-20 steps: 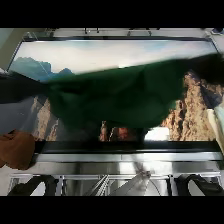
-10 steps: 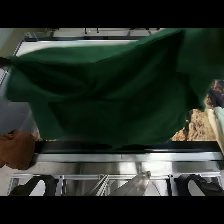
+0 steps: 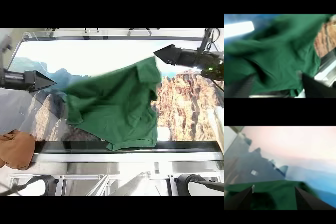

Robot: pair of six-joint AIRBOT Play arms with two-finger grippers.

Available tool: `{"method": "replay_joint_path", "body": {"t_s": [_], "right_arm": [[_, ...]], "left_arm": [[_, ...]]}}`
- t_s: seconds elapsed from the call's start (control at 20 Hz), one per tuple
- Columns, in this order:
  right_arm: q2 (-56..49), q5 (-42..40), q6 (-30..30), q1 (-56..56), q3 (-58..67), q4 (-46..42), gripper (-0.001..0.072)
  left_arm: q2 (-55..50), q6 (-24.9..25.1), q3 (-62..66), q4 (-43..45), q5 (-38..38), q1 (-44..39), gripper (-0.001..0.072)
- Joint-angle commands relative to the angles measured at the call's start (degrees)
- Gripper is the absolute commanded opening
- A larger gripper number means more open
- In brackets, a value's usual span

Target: Fold the shirts.

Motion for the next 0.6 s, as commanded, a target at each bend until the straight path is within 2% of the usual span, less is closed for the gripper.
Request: {"method": "replay_joint_path", "body": {"t_s": [0.0,0.1,0.2,0.25,0.4,0.55], "right_arm": [[-2.38,7.65,5.09,-6.84,0.33,-6.21,0.0569],[-1.36,20.17,12.13,-12.68,-1.27,-15.39,0.0560],[0.59,28.59,15.34,-16.85,-9.14,-19.82,0.0438],[2.19,29.55,15.45,-18.21,-14.58,-19.80,0.0433],[7.76,24.83,15.96,-19.10,-31.56,-19.89,0.0433],[9.22,17.40,15.74,-17.05,-42.36,-19.93,0.0437]], "left_arm": [[-11.04,-0.74,4.98,0.50,-6.64,4.52,0.0713],[-13.53,-4.31,7.32,6.40,-9.49,7.04,0.0695],[-13.86,-5.11,4.72,11.65,-7.78,7.80,0.0695],[-13.75,-5.16,1.81,11.82,-6.32,7.63,0.0695],[-13.81,-4.87,-7.30,11.98,-1.31,4.02,0.0695],[-14.95,-4.59,-13.16,13.84,5.18,-1.99,0.0695]]}}
